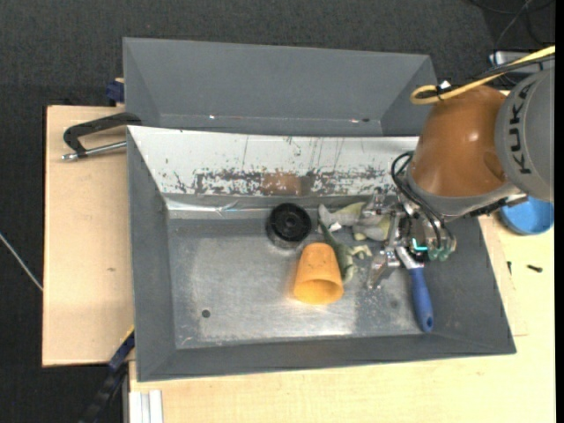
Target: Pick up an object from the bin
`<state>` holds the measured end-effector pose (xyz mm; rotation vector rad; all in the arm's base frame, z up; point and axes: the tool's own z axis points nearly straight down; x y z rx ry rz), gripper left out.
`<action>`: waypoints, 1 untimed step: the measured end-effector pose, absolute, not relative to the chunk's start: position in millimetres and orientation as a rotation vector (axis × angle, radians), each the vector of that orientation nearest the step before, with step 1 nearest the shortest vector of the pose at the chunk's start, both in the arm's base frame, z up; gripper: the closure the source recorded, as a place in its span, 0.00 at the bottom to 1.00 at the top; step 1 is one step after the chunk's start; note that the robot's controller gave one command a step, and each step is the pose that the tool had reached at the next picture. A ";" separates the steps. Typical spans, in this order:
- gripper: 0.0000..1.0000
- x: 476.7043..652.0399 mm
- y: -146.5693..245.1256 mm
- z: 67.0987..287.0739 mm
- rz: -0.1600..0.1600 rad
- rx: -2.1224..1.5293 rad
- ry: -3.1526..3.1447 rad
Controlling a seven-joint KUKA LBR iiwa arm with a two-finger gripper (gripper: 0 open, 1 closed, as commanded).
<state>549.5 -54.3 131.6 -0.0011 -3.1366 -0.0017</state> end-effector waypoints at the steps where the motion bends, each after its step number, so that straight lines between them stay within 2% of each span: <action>1: 0.00 563.3 -80.4 72.4 -0.003 0.047 -3.144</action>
Offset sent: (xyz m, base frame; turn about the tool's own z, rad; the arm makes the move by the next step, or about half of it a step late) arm 0.0119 -0.0265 -0.0599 -0.0323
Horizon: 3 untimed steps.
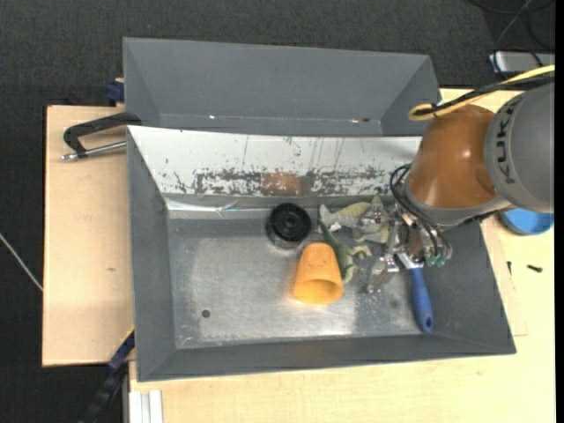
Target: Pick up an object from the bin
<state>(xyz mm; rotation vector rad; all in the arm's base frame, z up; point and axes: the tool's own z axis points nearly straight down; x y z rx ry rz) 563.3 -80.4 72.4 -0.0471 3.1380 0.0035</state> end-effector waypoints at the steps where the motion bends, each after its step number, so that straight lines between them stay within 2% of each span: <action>1: 1.00 565.3 -80.1 75.4 0.000 -0.049 3.129; 2: 1.00 552.0 -101.7 192.3 -0.005 -0.237 3.120; 3: 1.00 551.6 -114.8 236.2 -0.004 -0.239 3.121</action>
Offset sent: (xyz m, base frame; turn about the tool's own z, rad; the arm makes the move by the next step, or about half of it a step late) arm 0.0000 0.0000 0.0000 0.0000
